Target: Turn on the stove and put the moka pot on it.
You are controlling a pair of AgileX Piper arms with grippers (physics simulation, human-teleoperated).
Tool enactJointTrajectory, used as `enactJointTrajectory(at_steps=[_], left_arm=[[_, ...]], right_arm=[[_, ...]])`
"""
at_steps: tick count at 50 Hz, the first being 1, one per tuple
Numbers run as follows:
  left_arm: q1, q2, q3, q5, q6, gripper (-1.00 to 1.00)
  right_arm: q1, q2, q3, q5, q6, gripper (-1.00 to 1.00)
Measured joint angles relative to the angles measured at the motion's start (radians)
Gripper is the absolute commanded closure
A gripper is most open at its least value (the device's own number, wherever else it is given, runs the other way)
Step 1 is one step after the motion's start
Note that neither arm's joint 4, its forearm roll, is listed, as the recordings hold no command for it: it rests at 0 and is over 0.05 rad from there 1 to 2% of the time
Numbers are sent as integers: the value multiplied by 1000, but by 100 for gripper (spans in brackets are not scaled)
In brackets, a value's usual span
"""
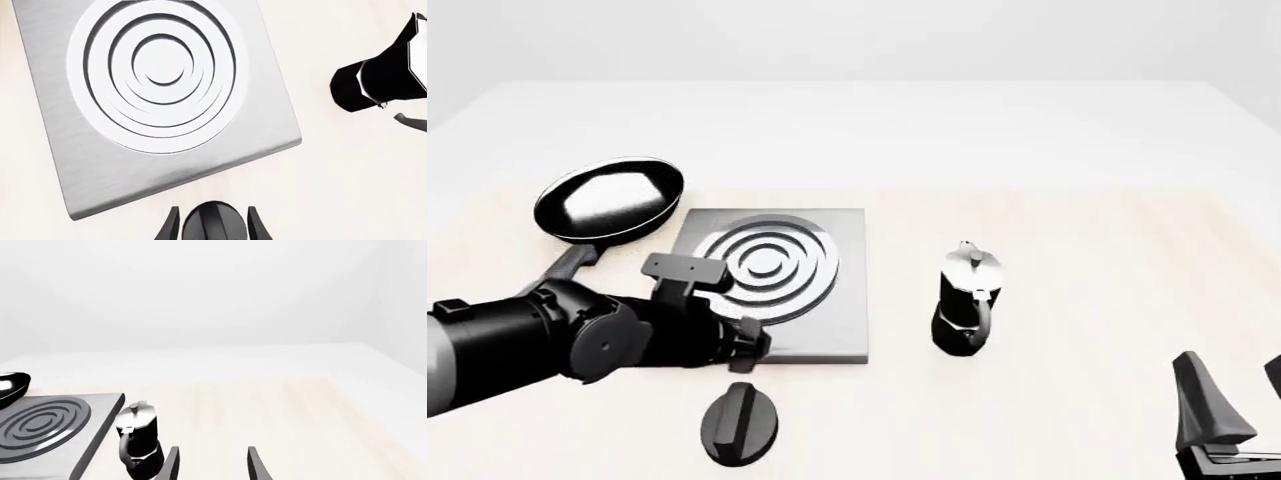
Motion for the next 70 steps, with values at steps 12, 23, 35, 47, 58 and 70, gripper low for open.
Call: enactJointTrajectory(at_steps=[12, 23, 35, 47, 58, 70], left_arm=[[-14, 15, 28, -23, -26, -100], [-23, 42, 52, -54, -46, -100], [-27, 70, 76, -86, -57, -100], [-29, 103, 95, -119, -66, -100], [-34, 126, 108, -143, -76, -100], [-40, 148, 129, -168, -89, -100]], right_arm=[[0, 1, 0, 1, 3, -100], [0, 1, 0, 1, 7, -100], [0, -1, -1, 0, 10, -100], [-1, -2, -1, -2, 13, -100], [-2, -2, 0, -5, 16, -100], [-3, -3, 0, -7, 19, -100]])
